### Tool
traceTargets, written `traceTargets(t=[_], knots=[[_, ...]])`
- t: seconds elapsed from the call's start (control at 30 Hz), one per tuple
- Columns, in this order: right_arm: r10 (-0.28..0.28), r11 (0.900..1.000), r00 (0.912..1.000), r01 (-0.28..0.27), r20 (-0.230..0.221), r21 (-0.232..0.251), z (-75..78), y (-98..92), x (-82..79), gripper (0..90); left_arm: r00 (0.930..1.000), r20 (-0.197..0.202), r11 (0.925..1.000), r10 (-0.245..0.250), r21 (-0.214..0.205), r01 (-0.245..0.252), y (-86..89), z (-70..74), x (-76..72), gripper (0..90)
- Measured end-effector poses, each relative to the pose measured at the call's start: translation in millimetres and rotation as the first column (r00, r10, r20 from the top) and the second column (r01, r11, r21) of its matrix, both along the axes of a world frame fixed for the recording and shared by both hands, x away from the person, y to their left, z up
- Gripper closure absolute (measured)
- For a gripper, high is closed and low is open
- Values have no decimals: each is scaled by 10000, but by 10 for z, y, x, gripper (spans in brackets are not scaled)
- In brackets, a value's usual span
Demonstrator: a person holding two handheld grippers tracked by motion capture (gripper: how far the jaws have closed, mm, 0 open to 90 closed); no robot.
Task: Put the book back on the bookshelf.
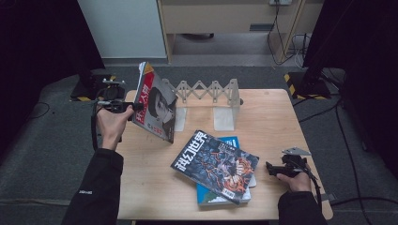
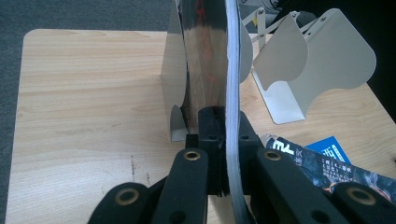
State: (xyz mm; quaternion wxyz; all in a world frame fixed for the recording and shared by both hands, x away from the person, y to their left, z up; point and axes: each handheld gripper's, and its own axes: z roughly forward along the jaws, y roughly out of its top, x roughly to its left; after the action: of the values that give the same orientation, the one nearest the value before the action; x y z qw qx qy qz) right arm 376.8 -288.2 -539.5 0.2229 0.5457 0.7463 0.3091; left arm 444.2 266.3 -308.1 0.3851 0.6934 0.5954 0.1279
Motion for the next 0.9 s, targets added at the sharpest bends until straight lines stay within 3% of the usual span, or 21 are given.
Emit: traceTargets(t=[0.2,0.33,0.53,0.8,0.9], knots=[[1,10000,10000,-1,3,1,0,0,0,4,9999,148,9999,36,-158,-34,19,-7,7,844],[0,10000,10000,0,0,2,0,0,0,4,9999,-48,9999,105,-10,-105,-7,20,53,853],[11,10000,10000,-11,0,-1,0,1,3,4,9992,-371,9985,175,525,-155,-119,88,131,857],[29,10000,10000,-29,5,-1,0,1,5,4,9921,-1091,9864,622,1582,-444,-259,220,297,858],[21,10000,10000,-21,7,0,0,1,5,4,9913,-1172,9856,605,1639,-408,-292,234,335,858]])
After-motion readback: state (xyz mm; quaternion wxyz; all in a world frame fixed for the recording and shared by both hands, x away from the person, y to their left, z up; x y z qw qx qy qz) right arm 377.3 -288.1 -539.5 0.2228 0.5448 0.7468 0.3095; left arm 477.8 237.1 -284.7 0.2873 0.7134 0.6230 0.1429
